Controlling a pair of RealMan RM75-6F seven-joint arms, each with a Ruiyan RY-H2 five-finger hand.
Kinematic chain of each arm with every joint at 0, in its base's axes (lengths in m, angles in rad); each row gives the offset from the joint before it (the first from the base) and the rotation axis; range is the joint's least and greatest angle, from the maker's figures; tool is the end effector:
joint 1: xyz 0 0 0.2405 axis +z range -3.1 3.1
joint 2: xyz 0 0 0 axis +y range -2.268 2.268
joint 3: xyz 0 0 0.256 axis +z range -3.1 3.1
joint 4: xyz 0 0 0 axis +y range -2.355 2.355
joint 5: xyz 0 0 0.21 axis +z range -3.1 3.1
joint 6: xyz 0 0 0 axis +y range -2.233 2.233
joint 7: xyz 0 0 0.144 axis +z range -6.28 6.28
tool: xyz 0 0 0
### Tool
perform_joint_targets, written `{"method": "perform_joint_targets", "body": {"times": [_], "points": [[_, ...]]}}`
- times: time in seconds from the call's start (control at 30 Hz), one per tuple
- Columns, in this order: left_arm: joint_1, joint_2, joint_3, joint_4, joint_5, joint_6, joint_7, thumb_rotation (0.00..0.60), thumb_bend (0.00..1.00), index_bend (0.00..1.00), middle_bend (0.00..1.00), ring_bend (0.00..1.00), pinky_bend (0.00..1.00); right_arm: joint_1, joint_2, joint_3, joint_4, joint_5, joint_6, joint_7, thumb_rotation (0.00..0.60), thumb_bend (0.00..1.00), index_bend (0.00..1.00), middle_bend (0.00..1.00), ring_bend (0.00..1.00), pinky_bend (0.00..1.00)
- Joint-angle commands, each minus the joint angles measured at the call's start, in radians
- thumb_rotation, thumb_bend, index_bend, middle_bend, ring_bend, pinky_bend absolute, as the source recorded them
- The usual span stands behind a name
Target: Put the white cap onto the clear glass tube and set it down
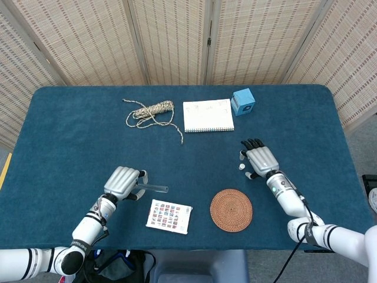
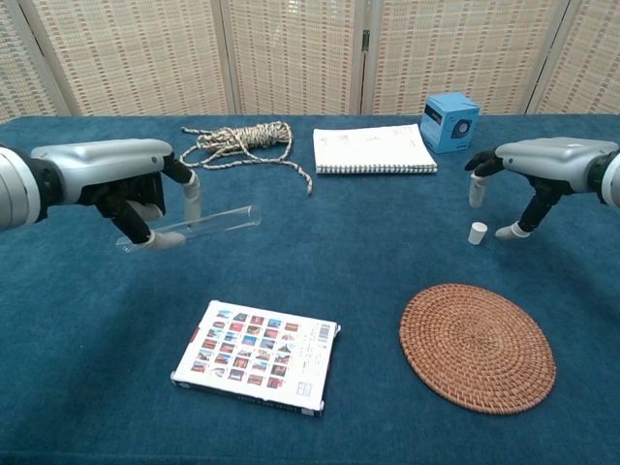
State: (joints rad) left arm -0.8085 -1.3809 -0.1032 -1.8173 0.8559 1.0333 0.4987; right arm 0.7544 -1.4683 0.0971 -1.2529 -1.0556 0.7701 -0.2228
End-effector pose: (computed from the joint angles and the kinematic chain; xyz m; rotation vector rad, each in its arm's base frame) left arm -0.1278 0.3124 0.0120 -1.8991 -1.0603 -0.8229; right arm -0.2327 -0.3754 0.0105 1.8540 -0.9903 0.6245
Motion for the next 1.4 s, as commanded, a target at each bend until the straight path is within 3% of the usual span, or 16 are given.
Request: {"method": "perform_joint_targets", "body": {"times": [0.03, 0.4, 1.4], "points": [[0.001, -0.001, 0.001, 0.004, 0.001, -0.002, -0.003, 0.600, 0.36, 0.60, 1.00, 0.90, 1.00, 0.007, -0.023, 0.001, 0.030, 0.007, -0.018, -0.004, 0.600, 0.21, 0.39, 0.10, 0.00, 0.00], [0.005, -0.003, 0.003, 0.012, 0.007, -0.007, -0.012, 0.600, 0.36, 0.60, 1.00, 0.90, 1.00, 0.022, -0.065, 0.014, 0.088, 0.024, -0.051, -0.015, 0.600, 0.29, 0.42, 0.11, 0.00, 0.00], [0.008, -0.015, 0.004, 0.039, 0.005, -0.023, -0.021, 0.600, 0.36, 0.60, 1.00, 0.90, 1.00, 0.038, -0.090, 0.022, 0.119, 0.064, -0.077, -0.068, 0.600, 0.33, 0.51, 0.18, 0.00, 0.00]]}}
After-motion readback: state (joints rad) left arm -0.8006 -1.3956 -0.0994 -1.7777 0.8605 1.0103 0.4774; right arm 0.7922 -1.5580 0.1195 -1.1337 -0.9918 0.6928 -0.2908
